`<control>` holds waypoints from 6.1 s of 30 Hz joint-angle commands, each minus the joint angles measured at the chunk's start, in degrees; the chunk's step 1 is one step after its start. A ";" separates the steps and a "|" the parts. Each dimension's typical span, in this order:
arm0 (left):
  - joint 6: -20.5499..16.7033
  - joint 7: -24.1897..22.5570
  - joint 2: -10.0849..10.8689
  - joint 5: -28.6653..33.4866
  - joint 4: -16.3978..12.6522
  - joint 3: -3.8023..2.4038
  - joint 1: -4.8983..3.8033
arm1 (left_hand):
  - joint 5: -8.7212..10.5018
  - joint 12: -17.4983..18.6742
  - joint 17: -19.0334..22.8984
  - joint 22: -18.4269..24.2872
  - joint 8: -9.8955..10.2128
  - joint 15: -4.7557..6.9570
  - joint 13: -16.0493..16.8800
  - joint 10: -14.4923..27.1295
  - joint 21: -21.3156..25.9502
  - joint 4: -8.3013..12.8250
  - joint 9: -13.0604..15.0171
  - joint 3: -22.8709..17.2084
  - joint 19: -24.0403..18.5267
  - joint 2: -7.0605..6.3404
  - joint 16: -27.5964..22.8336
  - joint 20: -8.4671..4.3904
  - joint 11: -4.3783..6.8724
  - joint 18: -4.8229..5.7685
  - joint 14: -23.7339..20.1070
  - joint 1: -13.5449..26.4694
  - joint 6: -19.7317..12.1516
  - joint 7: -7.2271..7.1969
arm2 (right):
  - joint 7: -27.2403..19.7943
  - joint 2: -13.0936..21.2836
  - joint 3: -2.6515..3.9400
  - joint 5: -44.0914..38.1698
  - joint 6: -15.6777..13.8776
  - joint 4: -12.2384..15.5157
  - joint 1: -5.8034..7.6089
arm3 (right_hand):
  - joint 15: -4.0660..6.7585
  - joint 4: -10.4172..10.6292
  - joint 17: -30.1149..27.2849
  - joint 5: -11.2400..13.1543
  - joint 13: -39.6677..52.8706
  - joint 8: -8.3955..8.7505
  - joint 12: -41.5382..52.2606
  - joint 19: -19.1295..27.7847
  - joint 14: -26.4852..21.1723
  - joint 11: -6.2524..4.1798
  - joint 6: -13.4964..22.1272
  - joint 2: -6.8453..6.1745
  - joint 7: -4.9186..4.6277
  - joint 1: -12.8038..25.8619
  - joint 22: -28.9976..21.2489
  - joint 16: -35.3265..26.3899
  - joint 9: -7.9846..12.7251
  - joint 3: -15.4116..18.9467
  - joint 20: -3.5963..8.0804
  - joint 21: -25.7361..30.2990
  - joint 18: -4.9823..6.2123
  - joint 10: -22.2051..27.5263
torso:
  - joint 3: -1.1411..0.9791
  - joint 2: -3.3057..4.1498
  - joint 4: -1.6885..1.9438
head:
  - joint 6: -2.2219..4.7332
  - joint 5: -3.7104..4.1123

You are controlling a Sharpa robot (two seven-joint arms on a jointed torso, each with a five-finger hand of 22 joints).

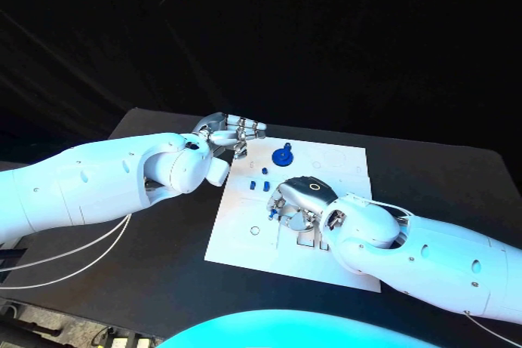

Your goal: Assemble the parts on the task board

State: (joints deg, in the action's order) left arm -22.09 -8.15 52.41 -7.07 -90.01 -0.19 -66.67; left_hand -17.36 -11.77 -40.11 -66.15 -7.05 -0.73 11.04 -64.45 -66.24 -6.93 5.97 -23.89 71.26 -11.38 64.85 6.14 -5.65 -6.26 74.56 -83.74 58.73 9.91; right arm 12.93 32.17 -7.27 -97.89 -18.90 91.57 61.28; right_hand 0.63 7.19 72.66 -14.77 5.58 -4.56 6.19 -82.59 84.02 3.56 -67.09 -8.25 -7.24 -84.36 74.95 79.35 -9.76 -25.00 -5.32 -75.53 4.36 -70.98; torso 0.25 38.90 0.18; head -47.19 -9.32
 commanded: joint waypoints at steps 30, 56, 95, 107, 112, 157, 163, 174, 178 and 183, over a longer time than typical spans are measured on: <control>1.87 0.61 -0.10 -0.96 0.04 -0.04 -0.08 | -0.27 -0.37 0.00 -0.05 0.40 -0.35 0.09 0.94 0.03 0.49 -0.11 0.10 0.38 0.58 0.22 0.07 -0.10 -0.44 0.08 -0.02 -0.58 -0.02 | 0.83 0.05 -0.14 -1.59 1.00 0.24 -0.14 | 0.24 -0.25 -0.03 -0.05 -0.18 -0.25 -0.32 -0.40 2.61 0.03 -0.19 0.15 -0.07 1.13 8.60 -0.16 -0.10 -0.09 0.16 -0.06 -1.16 -0.36 | -0.01 -0.03 -0.01 | -0.49 -0.20; 2.15 1.00 -0.06 -1.05 -0.07 -0.04 -0.09 | -0.26 -0.45 0.17 0.04 0.42 -0.39 0.11 1.16 0.13 0.48 -0.13 0.16 0.33 0.59 0.17 0.10 -0.16 -0.46 0.01 0.05 -0.68 0.03 | 2.31 -1.38 -0.34 -2.01 5.33 -1.09 -0.14 | 0.02 -0.42 -0.39 -0.01 -0.52 0.30 -1.02 -0.15 2.53 0.32 0.58 -0.29 -0.33 2.67 8.47 -0.32 -0.02 0.19 0.04 0.47 -1.06 0.42 | 0.01 -0.02 0.02 | -0.87 -0.21; 2.32 1.19 0.31 -1.10 0.22 -0.02 -0.08 | -0.25 -0.57 0.28 0.00 0.39 -0.43 0.14 1.44 0.11 0.52 -0.14 0.18 0.38 0.69 0.16 0.13 -0.19 -0.45 -0.05 0.04 -0.73 0.05 | 3.80 13.71 0.77 -0.03 6.33 6.83 7.46 | -1.34 -1.98 -5.13 -2.21 -1.62 0.65 0.45 3.00 1.38 1.94 7.57 -3.03 -0.66 7.02 5.40 -3.25 2.65 4.36 -1.32 8.33 0.39 9.90 | 0.05 -0.30 -0.55 | 0.43 1.77; 2.45 1.18 0.43 -1.10 0.12 -0.01 -0.08 | -0.25 -0.57 0.28 0.00 0.39 -0.43 0.14 1.44 0.11 0.52 -0.14 0.18 0.38 0.69 0.16 0.13 -0.19 -0.45 -0.05 0.04 -0.73 0.05 | 3.37 14.77 0.74 0.13 9.04 5.69 7.52 | -1.35 -2.15 -5.15 -2.54 -1.67 0.74 0.75 3.07 1.40 1.99 7.71 -3.25 -0.17 7.00 5.29 -3.24 2.77 5.42 -1.30 8.66 0.41 10.34 | 0.04 -0.22 -0.35 | 0.43 1.72; 2.44 1.17 0.48 -1.10 0.13 -0.01 -0.08 | -0.25 -0.57 0.28 0.00 0.39 -0.43 0.14 1.44 0.11 0.52 -0.14 0.18 0.38 0.69 0.16 0.13 -0.19 -0.45 -0.05 0.04 -0.73 0.05 | 3.13 14.09 0.71 0.15 9.31 5.00 7.29 | -1.35 -2.15 -5.19 -2.59 -1.66 0.75 0.82 3.07 1.40 1.99 7.75 -3.22 -0.11 6.99 5.29 -3.26 2.79 5.54 -1.30 8.69 0.41 10.34 | 0.10 -0.23 -0.36 | 0.47 1.75; 3.11 1.85 0.53 -1.10 0.40 0.00 -0.07 | -0.24 -0.79 0.08 -0.23 0.37 -0.46 0.20 1.70 -0.12 0.56 -0.16 0.22 0.60 0.77 0.33 0.17 -0.22 -0.38 0.04 0.03 -0.83 0.07 | 2.82 13.03 1.00 0.96 1.35 4.78 6.02 | 0.34 -2.44 -4.98 1.18 -1.16 -1.53 3.70 -0.10 1.80 -0.09 0.84 0.54 0.21 5.91 8.20 -2.81 1.55 2.05 0.19 3.06 -0.77 1.58 | -0.15 -0.43 -0.58 | 0.14 1.52; 3.07 1.83 0.27 -1.10 0.56 0.01 -0.06 | -0.24 -0.81 0.27 -0.11 0.37 -0.46 0.21 1.78 0.00 0.58 -0.17 0.23 0.52 0.78 0.25 0.18 -0.24 -0.42 -0.02 0.03 -0.86 0.07 | 3.05 15.41 1.66 2.25 -0.64 9.07 6.60 | 0.34 -2.43 -5.03 0.91 -1.21 -1.40 3.45 -0.35 1.80 -0.08 0.94 0.20 0.18 6.01 8.46 -2.83 1.54 2.08 0.21 2.49 -0.89 1.69 | -0.11 -0.53 -0.57 | 0.13 1.54; 3.13 1.63 -0.48 -1.10 1.02 0.03 -0.04 | -0.25 -0.84 0.48 0.01 0.36 -0.48 0.21 1.96 0.13 0.58 -0.17 0.24 0.44 0.81 0.16 0.19 -0.27 -0.45 -0.09 0.04 -0.88 0.09 | 2.26 12.70 1.99 4.78 -1.88 14.67 5.87 | 0.24 -2.55 -4.97 -0.07 -1.33 -0.99 2.84 -0.38 1.83 0.12 1.30 -0.37 -0.12 5.91 8.58 -2.74 1.58 1.85 0.21 2.46 -0.90 1.91 | -0.21 -0.48 -0.63 | 0.35 0.80; 3.20 1.59 -0.86 -1.10 1.22 0.03 -0.04 | -0.25 -0.84 0.48 0.01 0.36 -0.48 0.21 1.96 0.13 0.58 -0.17 0.24 0.44 0.81 0.16 0.19 -0.27 -0.45 -0.09 0.04 -0.88 0.09 | 1.45 9.69 1.95 5.06 -1.76 14.29 4.49 | 0.22 -2.55 -5.03 -0.12 -1.33 -0.95 2.79 -0.31 1.82 0.14 1.32 -0.31 -0.15 5.87 8.53 -2.77 1.58 1.78 0.20 2.63 -0.87 1.92 | -0.12 -0.55 -0.43 | 0.06 0.34; 3.35 1.56 -1.26 -1.08 1.29 0.03 -0.04 | -0.25 -0.84 0.48 0.01 0.36 -0.48 0.21 1.96 0.13 0.58 -0.17 0.24 0.44 0.81 0.16 0.19 -0.27 -0.45 -0.09 0.04 -0.88 0.09 | 0.23 5.77 1.75 5.16 -1.57 12.88 2.41 | 0.19 -2.61 -4.98 -0.27 -1.35 -0.89 2.67 -0.30 1.84 0.17 1.35 -0.18 -0.20 5.73 8.54 -2.72 1.58 1.59 0.18 2.67 -0.86 1.93 | -0.06 -0.57 -0.32 | -0.21 -0.39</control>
State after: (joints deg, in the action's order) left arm -19.83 -6.21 51.37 -8.05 -88.66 -0.13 -66.66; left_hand -17.37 -12.32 -39.68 -66.21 -6.83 -0.73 11.20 -63.02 -66.25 -6.61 5.87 -23.57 71.47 -11.15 64.85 6.35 -5.85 -6.26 74.56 -83.51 58.32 9.89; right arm 14.96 38.71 -5.45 -93.18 -20.19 104.94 64.19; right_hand 0.53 4.69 67.71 -14.65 4.32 -5.67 9.07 -82.71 84.13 3.37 -65.85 -8.16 -7.22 -78.42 74.92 76.25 -8.17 -23.08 -5.22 -73.10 4.39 -68.99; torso 0.16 38.33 -0.21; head -47.28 -9.23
